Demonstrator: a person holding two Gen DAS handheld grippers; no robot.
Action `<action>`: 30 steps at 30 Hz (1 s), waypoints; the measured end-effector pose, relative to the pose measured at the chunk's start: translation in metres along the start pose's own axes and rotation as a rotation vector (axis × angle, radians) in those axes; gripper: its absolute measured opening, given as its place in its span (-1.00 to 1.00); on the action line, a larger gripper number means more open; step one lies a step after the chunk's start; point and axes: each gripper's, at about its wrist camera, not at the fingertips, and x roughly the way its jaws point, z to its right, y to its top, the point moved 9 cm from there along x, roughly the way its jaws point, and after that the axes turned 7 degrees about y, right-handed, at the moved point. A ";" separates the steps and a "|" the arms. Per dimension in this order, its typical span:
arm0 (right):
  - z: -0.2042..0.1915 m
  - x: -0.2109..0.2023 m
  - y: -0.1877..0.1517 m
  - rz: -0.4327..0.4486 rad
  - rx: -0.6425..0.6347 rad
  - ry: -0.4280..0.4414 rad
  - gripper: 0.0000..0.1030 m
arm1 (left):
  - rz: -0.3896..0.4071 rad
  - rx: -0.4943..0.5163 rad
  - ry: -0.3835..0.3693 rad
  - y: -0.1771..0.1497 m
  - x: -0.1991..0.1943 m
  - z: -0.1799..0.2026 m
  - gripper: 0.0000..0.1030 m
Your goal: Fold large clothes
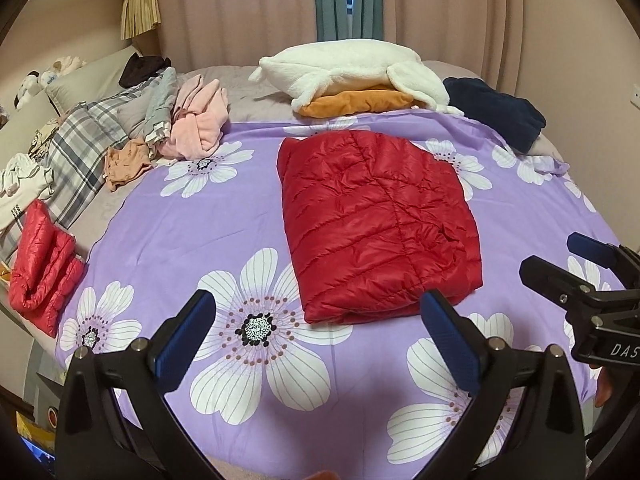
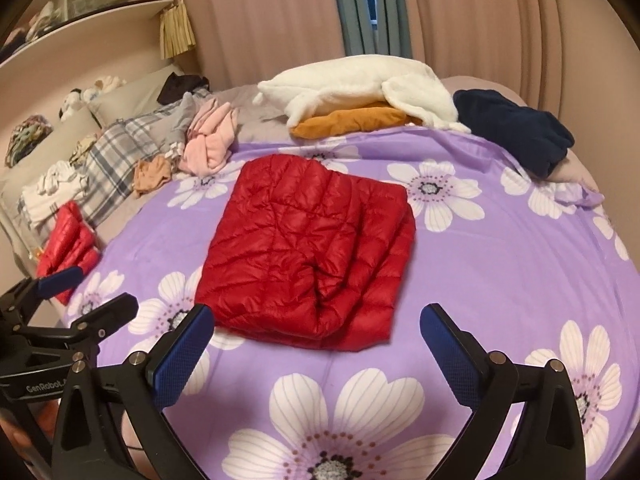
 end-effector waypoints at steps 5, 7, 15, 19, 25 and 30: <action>-0.001 -0.002 0.001 0.006 -0.003 -0.003 0.97 | 0.002 0.000 -0.002 0.000 -0.001 0.001 0.99; 0.000 -0.002 0.001 0.007 -0.004 -0.004 0.97 | 0.007 0.000 -0.001 0.001 -0.002 0.002 0.99; 0.000 -0.002 0.001 0.007 -0.004 -0.005 0.97 | 0.006 0.003 -0.007 0.002 -0.002 0.005 0.99; 0.001 -0.003 0.002 0.007 -0.003 -0.006 0.97 | 0.007 0.004 -0.007 0.002 -0.002 0.006 0.99; 0.001 -0.003 0.002 0.007 -0.006 -0.005 0.97 | 0.009 0.007 -0.012 0.003 -0.002 0.010 0.99; 0.005 -0.003 0.004 0.007 -0.002 -0.007 0.97 | 0.012 0.009 -0.016 0.005 -0.002 0.012 0.99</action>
